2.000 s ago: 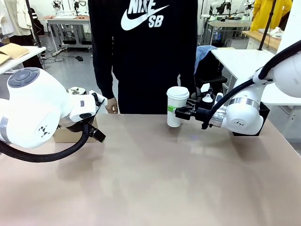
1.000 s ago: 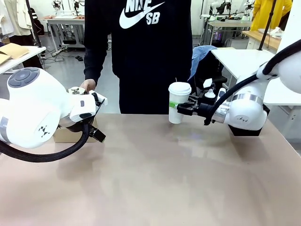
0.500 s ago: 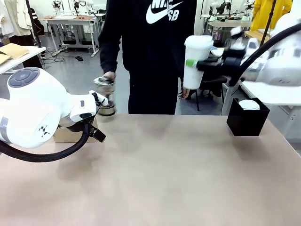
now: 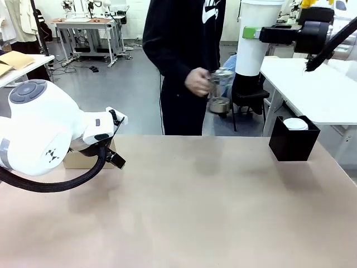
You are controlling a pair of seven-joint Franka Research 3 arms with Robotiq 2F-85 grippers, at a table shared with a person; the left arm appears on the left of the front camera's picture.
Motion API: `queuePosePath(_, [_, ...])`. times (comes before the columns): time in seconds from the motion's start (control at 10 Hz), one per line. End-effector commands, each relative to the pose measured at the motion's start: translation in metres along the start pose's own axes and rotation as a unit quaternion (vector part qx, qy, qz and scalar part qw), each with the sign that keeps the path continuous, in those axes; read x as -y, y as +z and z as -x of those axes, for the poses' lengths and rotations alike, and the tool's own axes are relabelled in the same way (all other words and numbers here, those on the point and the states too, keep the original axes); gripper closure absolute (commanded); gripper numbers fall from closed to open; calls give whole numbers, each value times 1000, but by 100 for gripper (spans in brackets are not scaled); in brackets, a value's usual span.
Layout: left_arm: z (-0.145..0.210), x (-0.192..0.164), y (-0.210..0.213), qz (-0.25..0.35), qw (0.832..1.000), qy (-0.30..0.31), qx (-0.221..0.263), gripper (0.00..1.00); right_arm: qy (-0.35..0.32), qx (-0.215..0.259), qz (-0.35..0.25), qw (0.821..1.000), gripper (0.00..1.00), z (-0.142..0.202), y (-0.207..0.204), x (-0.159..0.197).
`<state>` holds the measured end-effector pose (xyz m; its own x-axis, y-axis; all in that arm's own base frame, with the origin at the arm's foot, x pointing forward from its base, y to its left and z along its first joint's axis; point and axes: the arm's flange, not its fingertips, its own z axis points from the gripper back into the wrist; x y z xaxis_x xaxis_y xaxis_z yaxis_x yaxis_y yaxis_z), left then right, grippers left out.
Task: Pour a drink into a cup and package it in a carrier.
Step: When a person places the Paper Cup Lid on the 600 ml Paper Cup , lift the 600 ml Paper Cup, then position the Cup Carrier in the center of the table.
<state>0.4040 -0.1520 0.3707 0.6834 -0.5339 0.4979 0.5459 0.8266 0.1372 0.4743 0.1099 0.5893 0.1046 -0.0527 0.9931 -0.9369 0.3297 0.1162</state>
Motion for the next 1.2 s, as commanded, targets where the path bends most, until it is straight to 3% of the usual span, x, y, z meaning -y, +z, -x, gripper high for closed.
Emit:
queuePosePath(0.0, [0, 0, 0, 1, 1000, 0, 0, 0, 3, -3, 3, 1000, 19, 7, -11, 7])
queuePosePath(0.9, [0, 0, 0, 0, 1000, 0, 0, 0, 3, -3, 3, 1000, 19, 7, -11, 7])
queuePosePath(1.1, [-18, -4, 56, -9, 1000, 28, -7, 0, 3, -3, 3, 1000, 19, 7, -11, 7])
